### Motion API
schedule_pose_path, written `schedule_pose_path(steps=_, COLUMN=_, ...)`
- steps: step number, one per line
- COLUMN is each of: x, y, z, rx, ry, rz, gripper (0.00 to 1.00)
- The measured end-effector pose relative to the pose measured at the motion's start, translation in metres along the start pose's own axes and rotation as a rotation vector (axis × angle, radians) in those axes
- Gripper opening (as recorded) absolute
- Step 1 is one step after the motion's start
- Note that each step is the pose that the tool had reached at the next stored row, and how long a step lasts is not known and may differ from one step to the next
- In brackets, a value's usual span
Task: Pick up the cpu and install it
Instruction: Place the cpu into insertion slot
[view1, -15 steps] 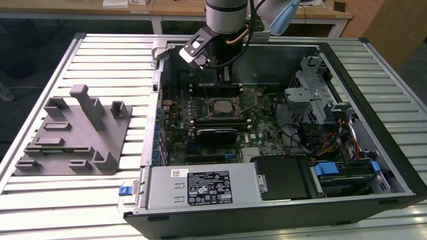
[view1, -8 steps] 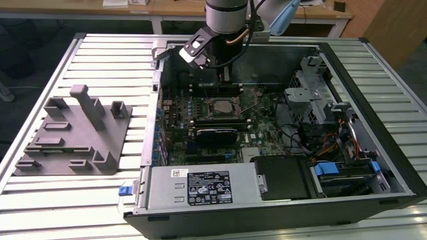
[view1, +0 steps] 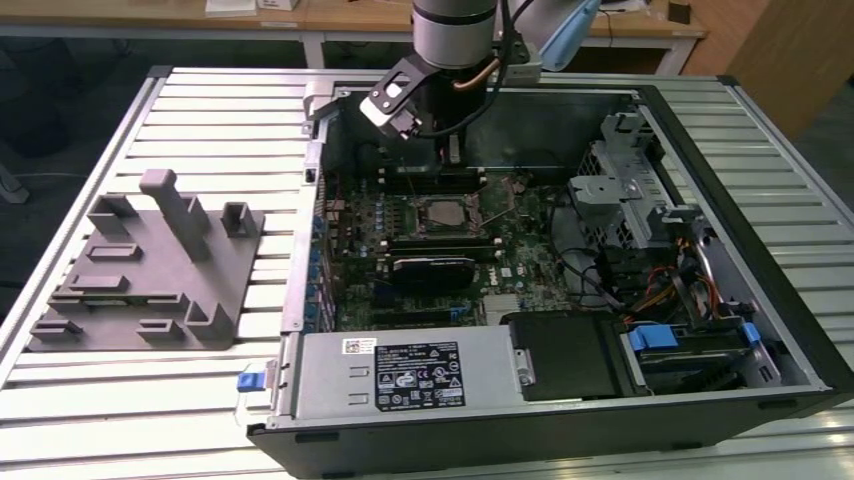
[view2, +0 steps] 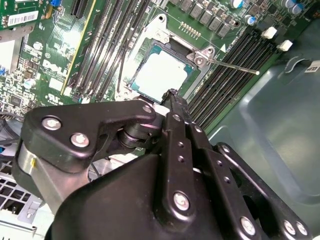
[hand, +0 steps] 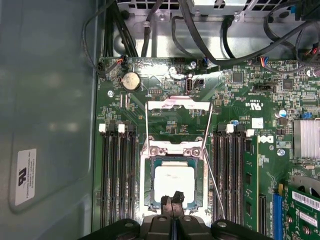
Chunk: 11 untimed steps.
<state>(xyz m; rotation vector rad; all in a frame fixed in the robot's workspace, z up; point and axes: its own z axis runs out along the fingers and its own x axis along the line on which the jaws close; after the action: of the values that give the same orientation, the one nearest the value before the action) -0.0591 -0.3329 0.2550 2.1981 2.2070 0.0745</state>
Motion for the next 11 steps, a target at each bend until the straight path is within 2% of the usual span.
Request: schedule_pose_path(steps=11, x=-0.0006, y=0.0049, z=0.0031, rx=0.0000, ry=-0.0002, rz=0.000, gripper=0.11)
